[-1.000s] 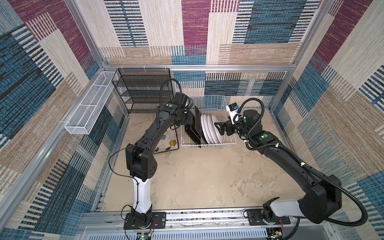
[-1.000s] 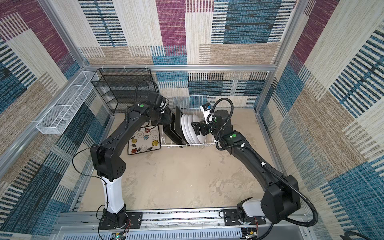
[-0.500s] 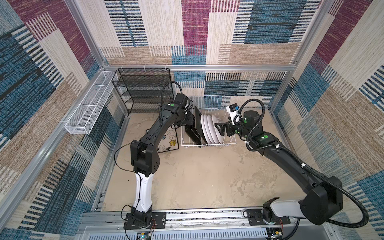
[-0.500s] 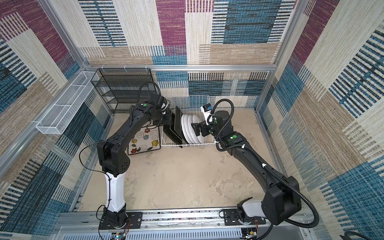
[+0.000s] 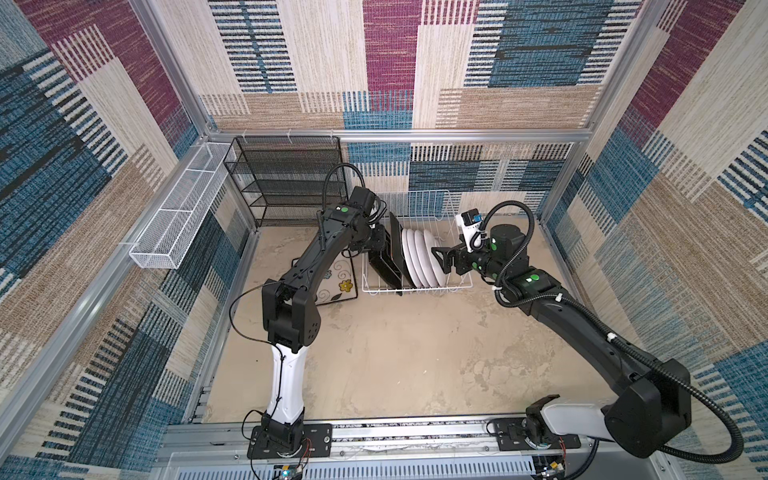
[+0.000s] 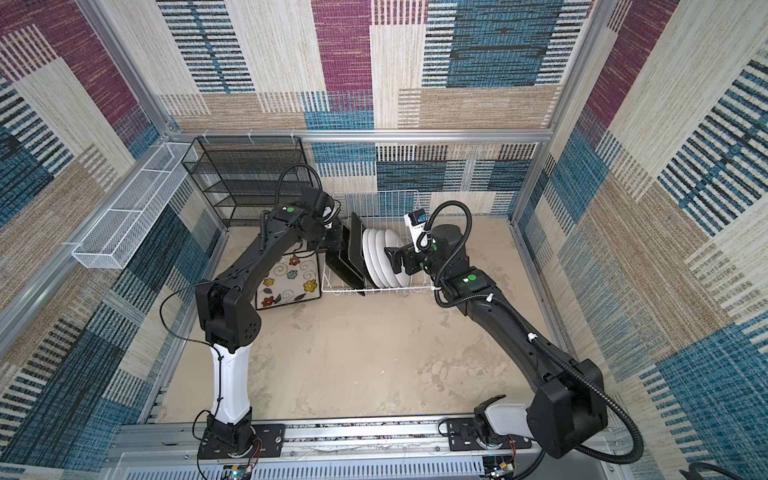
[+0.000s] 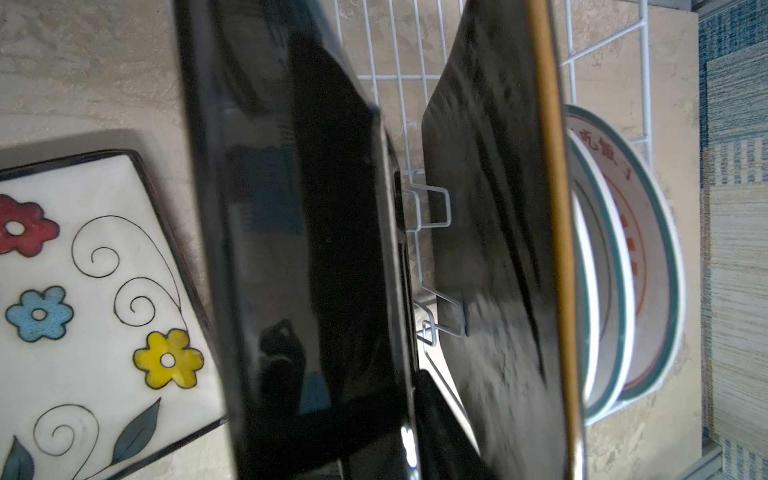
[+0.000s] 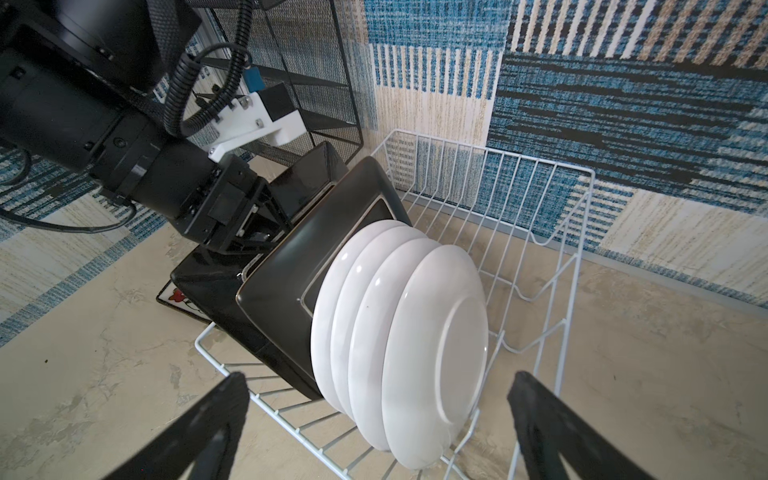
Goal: Unload the plates from the dish rack
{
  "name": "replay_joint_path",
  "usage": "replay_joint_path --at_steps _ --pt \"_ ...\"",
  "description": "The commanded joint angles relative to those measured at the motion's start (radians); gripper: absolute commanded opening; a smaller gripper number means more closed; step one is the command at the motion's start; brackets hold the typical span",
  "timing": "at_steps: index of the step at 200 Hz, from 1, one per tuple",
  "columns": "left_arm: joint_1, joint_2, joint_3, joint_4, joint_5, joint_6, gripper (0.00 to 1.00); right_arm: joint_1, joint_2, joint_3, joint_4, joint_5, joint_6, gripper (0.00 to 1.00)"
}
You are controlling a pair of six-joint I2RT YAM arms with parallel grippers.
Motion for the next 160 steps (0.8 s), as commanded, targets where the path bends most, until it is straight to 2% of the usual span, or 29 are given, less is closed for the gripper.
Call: replay_joint_path --at_steps 1,37,130,160 --pt "0.000 0.006 -0.010 -0.023 -0.008 -0.010 0.34 -0.001 -0.010 -0.004 0.038 0.013 0.005 1.00" --pt "0.001 0.001 -0.012 -0.036 -0.008 -0.022 0.31 0.000 -0.016 -0.013 0.052 0.017 0.004 1.00" --pt "0.001 -0.006 -0.059 -0.037 0.012 -0.056 0.15 0.000 -0.021 -0.022 0.066 0.017 0.011 1.00" --pt "0.002 -0.009 -0.057 -0.035 0.011 -0.059 0.05 0.001 -0.020 -0.015 0.068 0.022 0.006 1.00"
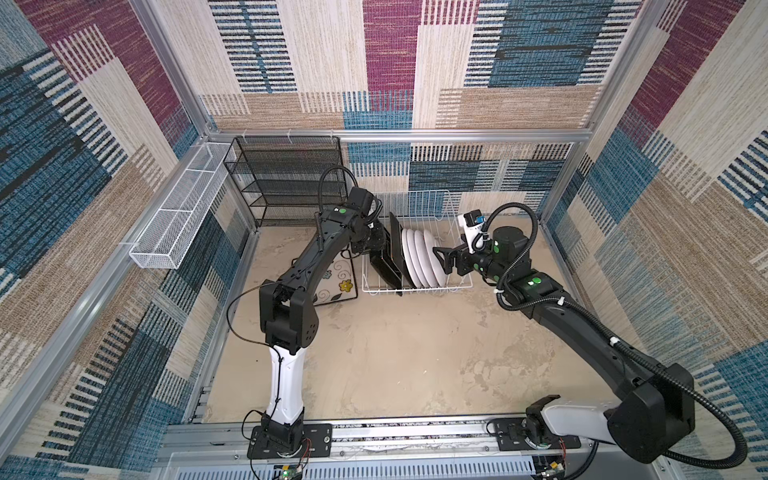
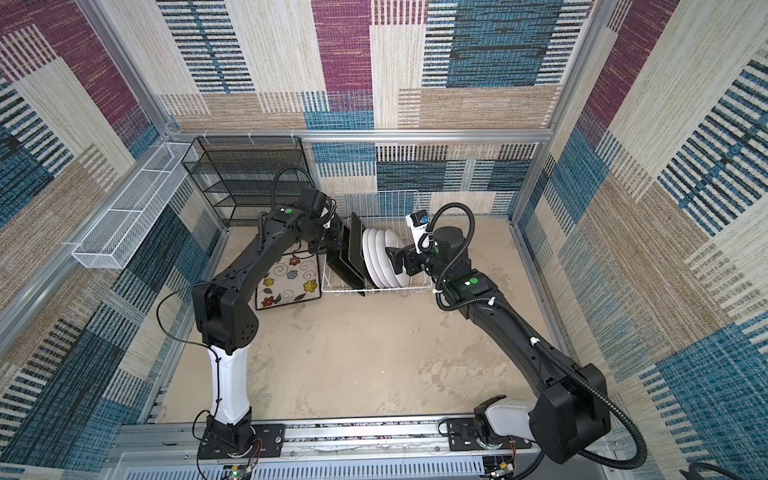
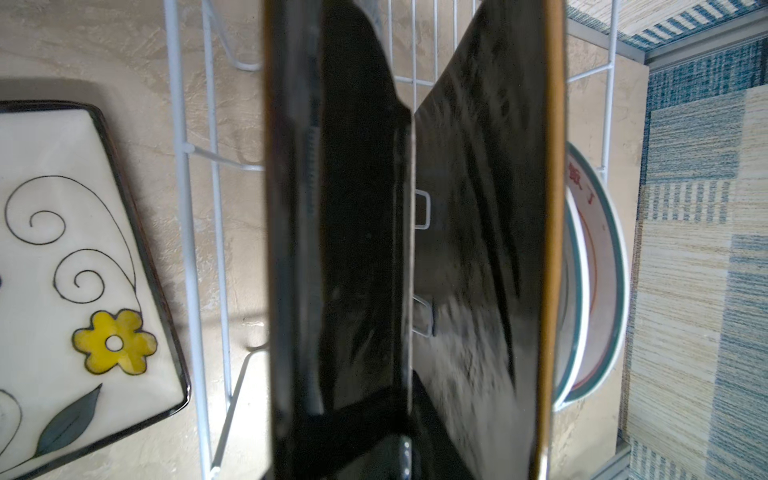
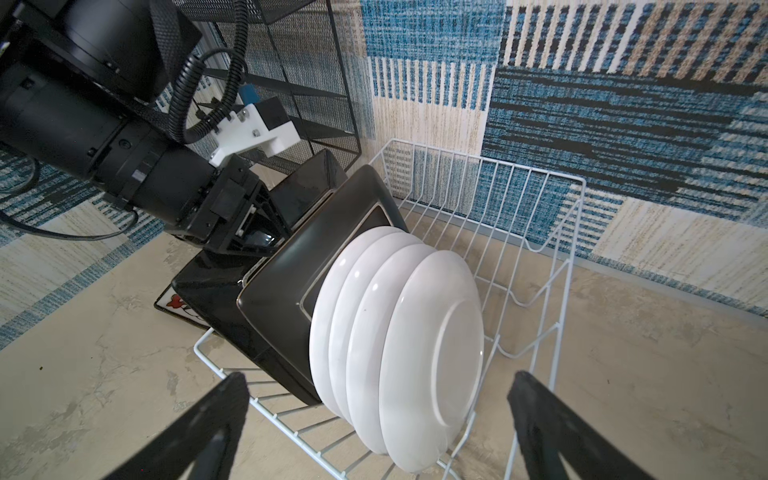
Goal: Unload the plates from the dish rack
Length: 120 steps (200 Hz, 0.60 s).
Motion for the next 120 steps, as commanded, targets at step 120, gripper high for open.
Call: replay_joint_path --at_steps 120 --pt "-0.004 -0.052 0.046 -0.073 0.014 0.037 0.00 0.000 -0.006 0.022 0.035 0.021 -0.010 1.00"
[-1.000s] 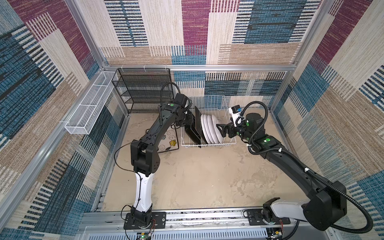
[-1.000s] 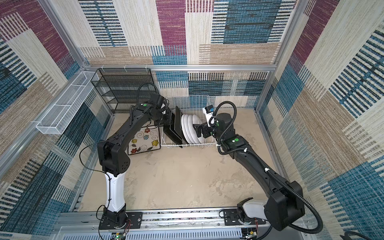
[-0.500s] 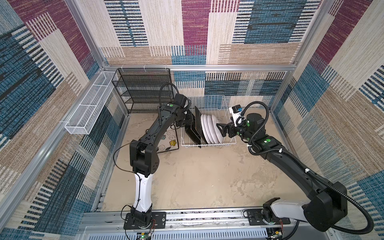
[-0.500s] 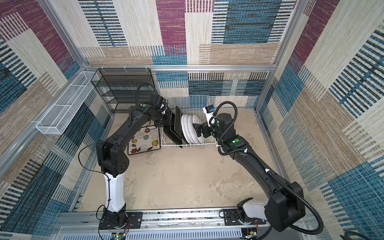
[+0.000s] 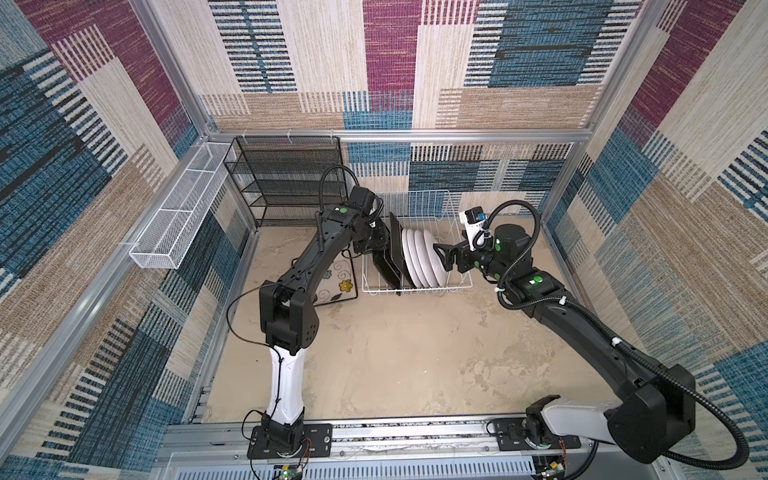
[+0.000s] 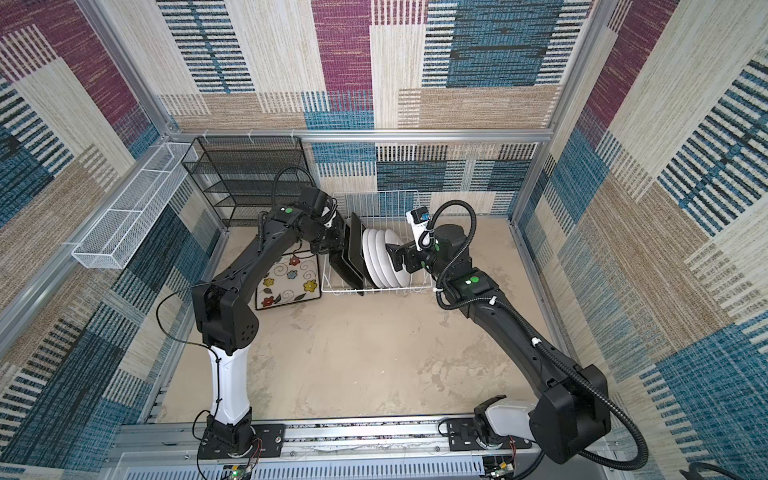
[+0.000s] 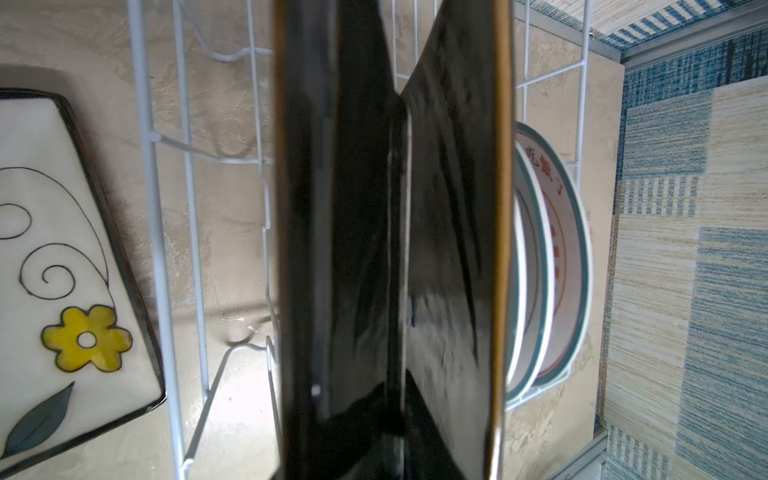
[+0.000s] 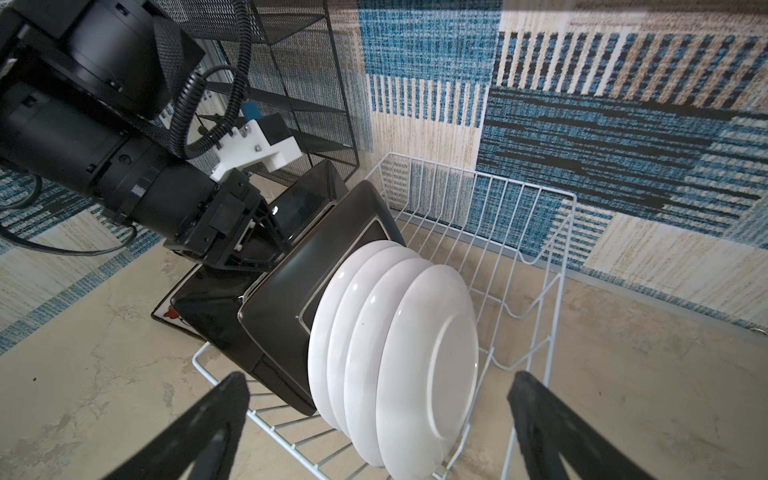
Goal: Unload the plates from the dish rack
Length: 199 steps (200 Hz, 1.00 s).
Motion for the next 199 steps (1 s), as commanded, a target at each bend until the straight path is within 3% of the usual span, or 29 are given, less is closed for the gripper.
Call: replay_joint_path --at_steps 1,199 --pt "0.003 -0.033 0.024 -0.053 -0.016 0.054 0.00 -0.001 -0.001 0.004 0.030 0.008 -0.002 1.00" --pt "0.034 -0.157 0.055 -0.056 0.027 0.056 0.00 0.000 0.021 0.029 0.036 -0.011 0.015 1.00"
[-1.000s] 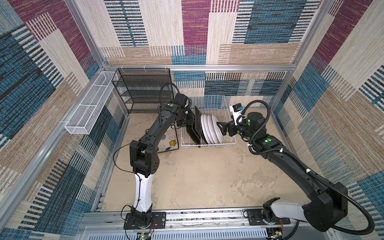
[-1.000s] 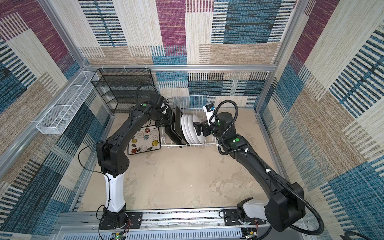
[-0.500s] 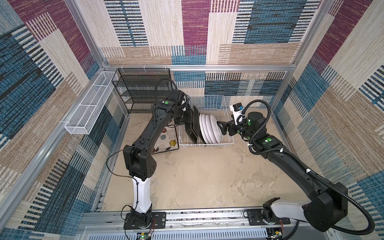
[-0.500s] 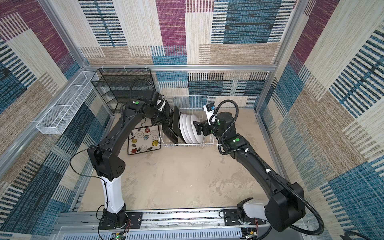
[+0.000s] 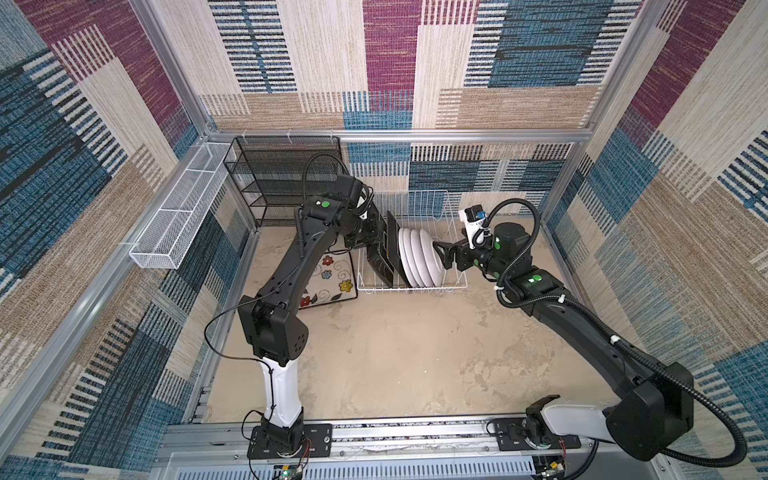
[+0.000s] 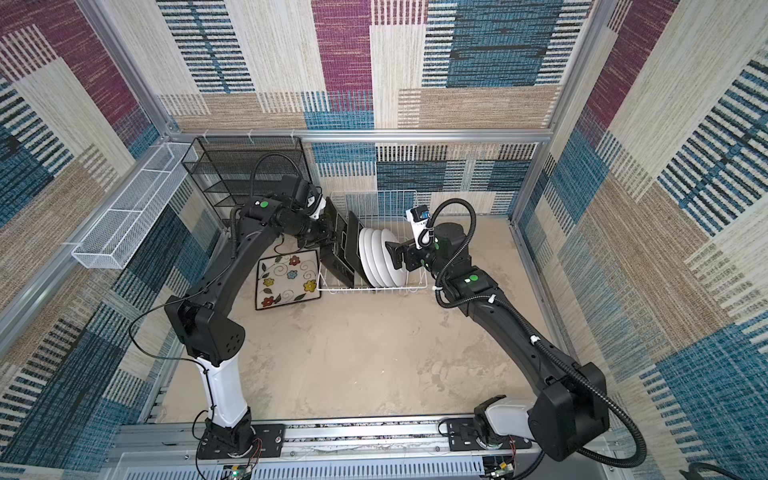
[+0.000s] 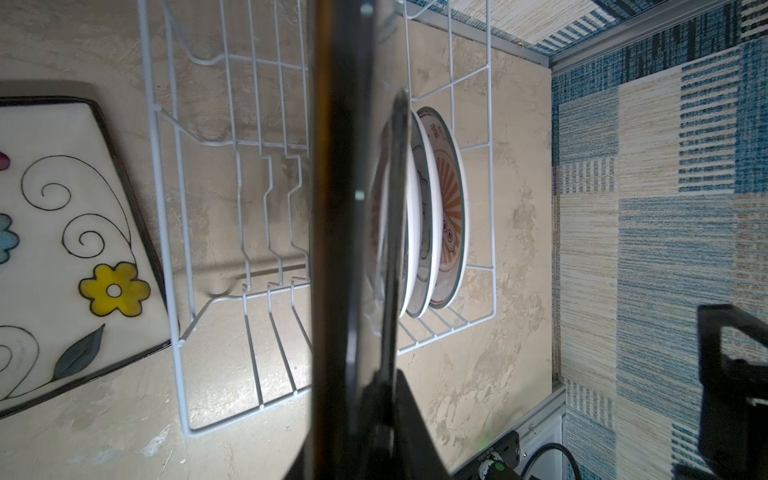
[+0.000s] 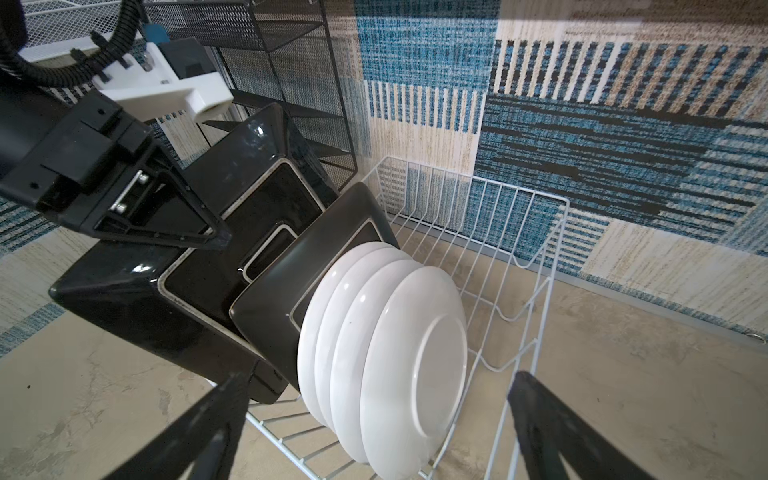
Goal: Unload the plates from the dish rack
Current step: 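Close the left gripper on the outermost plate's edge and lift it upward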
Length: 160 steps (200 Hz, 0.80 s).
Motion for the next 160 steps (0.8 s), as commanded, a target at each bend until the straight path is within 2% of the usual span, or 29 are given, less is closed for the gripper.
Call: replay_joint_path --at_steps 1,117,160 --pt "0.009 -0.031 0.013 0.046 -0.029 0.035 0.00 0.001 0.002 0.014 0.031 -0.012 0.016 1.00" --pt "0.023 -0.118 0.020 0.047 -0.044 0.049 0.00 0.000 0.028 0.041 0.028 -0.056 0.051 1.00" --pt "0.022 -0.169 0.025 0.063 -0.077 0.129 0.00 -0.006 0.039 0.079 0.011 -0.098 0.080 1.00"
